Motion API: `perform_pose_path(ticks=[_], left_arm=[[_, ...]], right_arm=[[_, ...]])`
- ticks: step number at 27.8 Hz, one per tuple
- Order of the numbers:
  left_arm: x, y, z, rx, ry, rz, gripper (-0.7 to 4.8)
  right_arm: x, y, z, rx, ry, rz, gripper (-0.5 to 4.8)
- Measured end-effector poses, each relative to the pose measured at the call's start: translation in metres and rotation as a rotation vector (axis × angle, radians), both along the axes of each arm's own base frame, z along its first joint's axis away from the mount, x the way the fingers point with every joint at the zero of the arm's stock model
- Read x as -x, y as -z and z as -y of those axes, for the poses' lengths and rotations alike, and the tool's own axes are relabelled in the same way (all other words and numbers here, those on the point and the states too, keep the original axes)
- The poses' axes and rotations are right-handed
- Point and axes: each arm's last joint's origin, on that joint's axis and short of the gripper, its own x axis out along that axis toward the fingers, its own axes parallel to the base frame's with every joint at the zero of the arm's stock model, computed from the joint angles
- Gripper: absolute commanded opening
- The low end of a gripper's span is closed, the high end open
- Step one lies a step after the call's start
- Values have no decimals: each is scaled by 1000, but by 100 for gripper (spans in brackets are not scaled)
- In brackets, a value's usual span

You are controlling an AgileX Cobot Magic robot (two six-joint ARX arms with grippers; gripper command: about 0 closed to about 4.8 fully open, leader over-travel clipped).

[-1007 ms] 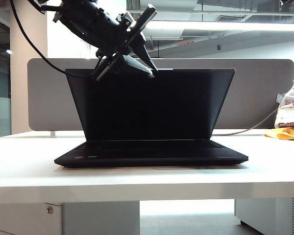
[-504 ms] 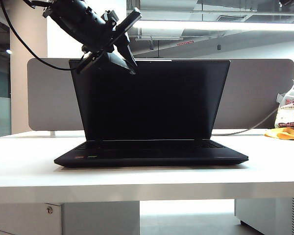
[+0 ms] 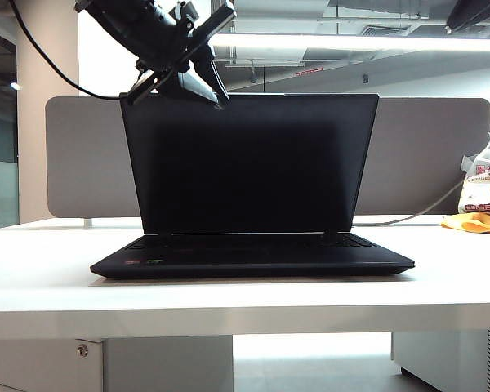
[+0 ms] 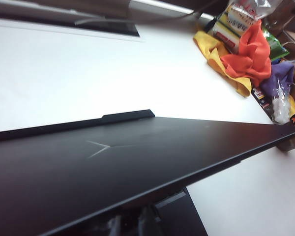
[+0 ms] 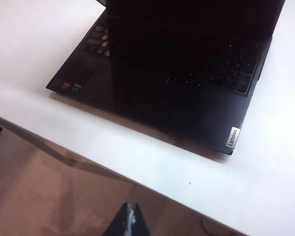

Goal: Open the lid of the laptop and use the keypad to enter the password "123".

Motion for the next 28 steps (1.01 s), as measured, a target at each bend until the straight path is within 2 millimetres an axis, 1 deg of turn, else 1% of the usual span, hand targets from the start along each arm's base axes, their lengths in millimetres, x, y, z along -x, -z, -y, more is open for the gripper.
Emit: perform_pose_path(ticks=[4,8,11,18,23,28], left_arm=[[-5,-7,-10,2,-21,5,57],[-10,-9,-22,8,-47,10,57],[-13,-9,-26,12,-50,9,57],[-28,-4,-22,7,-42,0,57],[-41,-4,-17,3,-30,7,57],[-48,-5,-17,-4,-26,20,57]], right_arm=[[-9,4,-4,5,-6,-20,-5],[-16,6,-8,-2,-20,-27,-5],[-21,5,-11,-17,-26,2,-5],[-30,6,-15,-23,-26,15,-6],[-34,10,-17,-13,-29,-7,-6],[-37,13,-19,-6,-30,-16,-5]])
